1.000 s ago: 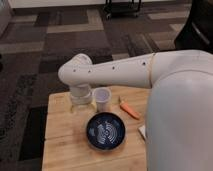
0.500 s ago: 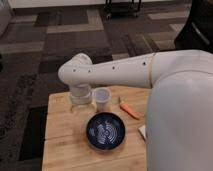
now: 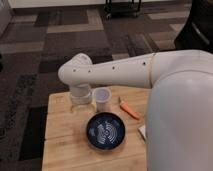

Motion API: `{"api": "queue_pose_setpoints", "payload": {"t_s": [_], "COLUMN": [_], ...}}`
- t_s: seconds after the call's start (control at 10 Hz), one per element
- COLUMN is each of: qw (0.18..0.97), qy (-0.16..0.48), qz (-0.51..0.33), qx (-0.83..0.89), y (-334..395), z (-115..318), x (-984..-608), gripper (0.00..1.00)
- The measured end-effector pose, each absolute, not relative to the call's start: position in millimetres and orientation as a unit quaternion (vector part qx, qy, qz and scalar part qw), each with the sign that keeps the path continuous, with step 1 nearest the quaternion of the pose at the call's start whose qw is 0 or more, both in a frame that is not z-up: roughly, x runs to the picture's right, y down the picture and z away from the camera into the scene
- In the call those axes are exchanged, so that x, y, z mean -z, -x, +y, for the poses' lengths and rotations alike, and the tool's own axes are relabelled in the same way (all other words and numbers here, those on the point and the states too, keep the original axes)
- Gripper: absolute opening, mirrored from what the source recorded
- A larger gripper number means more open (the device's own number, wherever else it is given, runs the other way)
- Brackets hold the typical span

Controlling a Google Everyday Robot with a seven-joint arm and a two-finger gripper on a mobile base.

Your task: Place the white sponge in the ceramic bowl

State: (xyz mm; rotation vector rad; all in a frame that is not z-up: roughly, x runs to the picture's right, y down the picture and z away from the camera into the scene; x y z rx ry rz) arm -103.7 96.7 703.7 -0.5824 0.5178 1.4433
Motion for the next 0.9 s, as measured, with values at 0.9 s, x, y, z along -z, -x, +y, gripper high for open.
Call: {"api": "queue_pose_setpoints", "payload": {"t_s": [0.9], "qw": [0.688], "qy": [0.259], "qz": [0.234], "qx": [-0.637], "y": [27.7], "z": [87.2], "x": [-705.1], "gripper": [0.65]}}
